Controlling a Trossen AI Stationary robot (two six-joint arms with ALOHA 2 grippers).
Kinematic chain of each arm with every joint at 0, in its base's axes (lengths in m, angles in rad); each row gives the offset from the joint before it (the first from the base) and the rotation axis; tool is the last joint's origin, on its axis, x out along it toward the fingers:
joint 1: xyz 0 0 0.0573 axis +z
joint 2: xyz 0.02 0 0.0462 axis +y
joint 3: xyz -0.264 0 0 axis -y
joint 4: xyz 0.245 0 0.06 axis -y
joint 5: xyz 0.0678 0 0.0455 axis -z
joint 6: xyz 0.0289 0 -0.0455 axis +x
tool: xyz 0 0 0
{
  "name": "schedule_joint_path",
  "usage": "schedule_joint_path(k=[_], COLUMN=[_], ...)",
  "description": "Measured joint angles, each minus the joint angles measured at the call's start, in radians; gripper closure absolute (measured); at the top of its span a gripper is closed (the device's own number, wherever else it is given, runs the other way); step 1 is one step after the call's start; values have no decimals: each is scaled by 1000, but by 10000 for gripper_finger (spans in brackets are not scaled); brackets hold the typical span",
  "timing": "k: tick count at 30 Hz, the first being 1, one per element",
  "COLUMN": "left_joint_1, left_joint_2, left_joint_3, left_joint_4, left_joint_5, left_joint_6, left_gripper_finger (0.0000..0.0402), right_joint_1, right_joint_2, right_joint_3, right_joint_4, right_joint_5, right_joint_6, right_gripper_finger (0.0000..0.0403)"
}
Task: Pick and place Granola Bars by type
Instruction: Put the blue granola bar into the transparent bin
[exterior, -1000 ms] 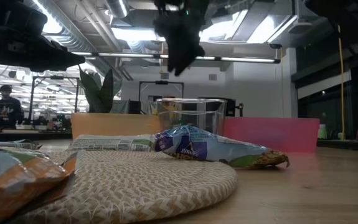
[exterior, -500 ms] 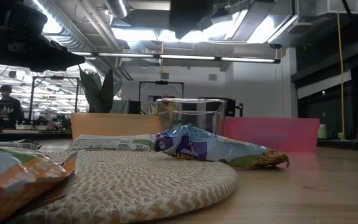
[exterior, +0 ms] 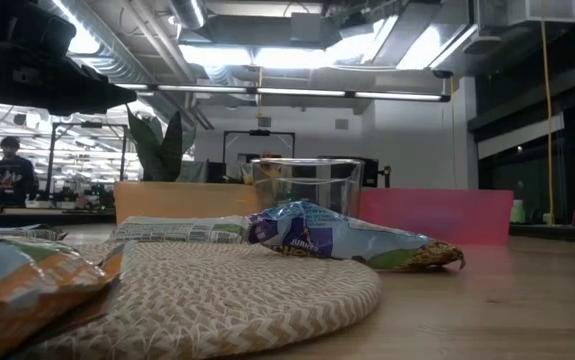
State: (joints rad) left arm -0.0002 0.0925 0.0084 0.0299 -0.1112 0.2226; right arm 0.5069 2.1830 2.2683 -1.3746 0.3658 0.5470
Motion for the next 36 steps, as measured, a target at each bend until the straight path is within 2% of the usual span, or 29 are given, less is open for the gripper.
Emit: schedule_joint_path(k=[5, 11, 15, 21, 26, 36], left_joint_1=[0, 0, 0, 0, 0, 0], left_joint_2=[0, 0, 0, 0, 0, 0], left_joint_3=[0, 0, 0, 0, 0, 0], left_joint_4=[0, 0, 0, 0, 0, 0], left_joint_5=[0, 0, 0, 0, 0, 0], left_joint_6=[0, 0, 0, 0, 0, 0], left_gripper_finger=[398, 398, 398, 398, 398, 398], right_joint_1=[14, 1, -22, -52, -61, -80], right_joint_2=[-1, 0, 0, 0, 0, 0], right_joint_3=[-59, -219, -294, -390, -464, -575], right_joint_4=[3, 49, 80, 122, 245, 390], right_joint_5=[2, -2, -5, -10, -80, -159], right_joint_6=[2, 25, 22, 24, -11, -32], right_gripper_finger=[227, 224, 197, 131, 89, 71])
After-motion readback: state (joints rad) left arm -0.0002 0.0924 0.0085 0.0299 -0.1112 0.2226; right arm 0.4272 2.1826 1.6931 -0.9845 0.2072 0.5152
